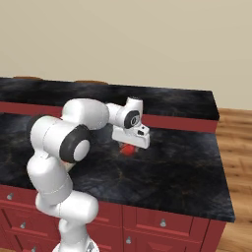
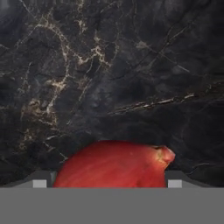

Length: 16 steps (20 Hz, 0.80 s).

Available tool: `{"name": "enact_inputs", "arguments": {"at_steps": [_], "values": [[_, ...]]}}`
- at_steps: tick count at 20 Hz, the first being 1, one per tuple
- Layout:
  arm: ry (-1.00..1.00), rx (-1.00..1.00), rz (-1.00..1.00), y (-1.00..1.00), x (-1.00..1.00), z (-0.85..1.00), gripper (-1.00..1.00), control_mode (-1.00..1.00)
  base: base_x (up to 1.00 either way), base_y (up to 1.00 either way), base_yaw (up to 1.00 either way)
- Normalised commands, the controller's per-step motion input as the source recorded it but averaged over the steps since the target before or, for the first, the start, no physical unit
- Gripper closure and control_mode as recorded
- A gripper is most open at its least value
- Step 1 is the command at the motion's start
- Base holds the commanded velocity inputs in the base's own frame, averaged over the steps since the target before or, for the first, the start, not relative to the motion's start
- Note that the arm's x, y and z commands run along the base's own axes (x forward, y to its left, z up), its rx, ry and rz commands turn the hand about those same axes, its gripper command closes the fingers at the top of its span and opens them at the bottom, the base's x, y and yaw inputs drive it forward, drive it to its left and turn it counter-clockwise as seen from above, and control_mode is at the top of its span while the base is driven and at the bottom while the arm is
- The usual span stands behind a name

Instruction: Place the avocado, onion, tomato, and bell pepper on the cutting board.

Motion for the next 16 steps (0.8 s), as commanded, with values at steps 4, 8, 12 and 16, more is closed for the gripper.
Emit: {"name": "enact_inputs", "arguments": {"at_steps": [4,8,12,16], "values": [[-0.1,0.0,0.02,0.41,-0.56,0.83,1.0,-1.0,0.0,0.0,0.0],[-0.12,0.0,0.04,0.57,-0.61,0.68,1.0,-1.0,0.0,0.0,0.0],[-0.13,0.0,0.04,0.63,-0.74,0.44,1.0,-1.0,0.0,0.0,0.0],[-0.08,0.0,0.02,0.7,-0.55,0.35,1.0,-1.0,0.0,0.0,0.0]]}}
